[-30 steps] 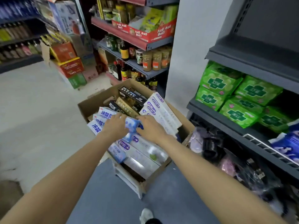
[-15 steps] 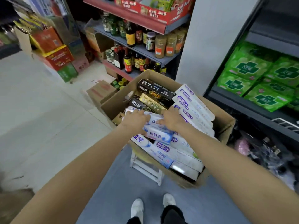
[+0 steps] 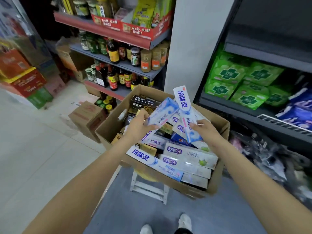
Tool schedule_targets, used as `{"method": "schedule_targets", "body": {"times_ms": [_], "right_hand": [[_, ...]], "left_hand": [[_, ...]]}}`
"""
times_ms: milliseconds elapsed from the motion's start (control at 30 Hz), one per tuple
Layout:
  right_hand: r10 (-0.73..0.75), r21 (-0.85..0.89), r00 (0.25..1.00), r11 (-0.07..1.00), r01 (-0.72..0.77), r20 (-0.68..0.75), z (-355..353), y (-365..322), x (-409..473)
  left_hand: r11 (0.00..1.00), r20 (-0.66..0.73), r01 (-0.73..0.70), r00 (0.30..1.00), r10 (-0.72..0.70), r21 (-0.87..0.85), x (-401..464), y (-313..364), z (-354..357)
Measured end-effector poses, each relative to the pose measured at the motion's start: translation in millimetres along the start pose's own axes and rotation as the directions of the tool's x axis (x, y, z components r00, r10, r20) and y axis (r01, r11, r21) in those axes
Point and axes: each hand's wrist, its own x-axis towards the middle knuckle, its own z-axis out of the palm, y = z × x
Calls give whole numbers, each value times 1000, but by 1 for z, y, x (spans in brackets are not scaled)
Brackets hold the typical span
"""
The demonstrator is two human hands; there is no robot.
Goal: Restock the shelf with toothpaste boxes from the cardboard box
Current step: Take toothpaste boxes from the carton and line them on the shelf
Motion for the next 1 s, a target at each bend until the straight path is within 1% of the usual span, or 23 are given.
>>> {"method": "schedule_targets", "body": {"times_ms": [67, 133, 233, 333, 400, 467, 600, 667, 767, 900, 1000], "right_hand": [[47, 127, 999, 991, -47, 8, -9, -4, -5], [49, 276, 998, 959, -60, 47, -18, -9, -11], [3, 432, 996, 901, -42, 89, -36, -17, -22], [-37, 505, 998, 863, 5, 54, -65, -22, -31], [-61, 517, 998, 855, 46, 13, -93, -20, -37], [-86, 518, 996, 851, 89, -30, -128, -17, -45], [-152, 531, 984, 828, 179, -95, -218, -5, -62], [-165, 545, 975, 809, 221, -151, -269, 4, -70], [-186, 569, 954, 769, 292, -237, -348, 17, -82], [-178, 526, 937, 789, 318, -301, -446, 38, -96], [-147, 480, 920, 817, 320, -363, -509, 54, -101]], "left_hand": [[993, -45, 22, 999, -27, -114, 9, 19, 3], [980, -48, 33, 998, -43, -194, 16, 40, 10], [952, -1, 39, 999, -41, -304, 24, 77, 27], [897, 63, 61, 997, -37, -437, 29, 121, 57], [877, 74, 61, 997, -29, -476, 32, 153, 81], [894, 106, 58, 994, -11, -444, 36, 187, 108], [881, 178, 62, 984, 26, -470, 34, 265, 175], [877, 207, 23, 975, 87, -480, 28, 305, 212], [872, 213, -53, 961, 177, -486, 18, 366, 266], [833, 216, -155, 926, 310, -531, 11, 438, 328], [814, 216, -186, 910, 354, -550, 15, 484, 373]]}}
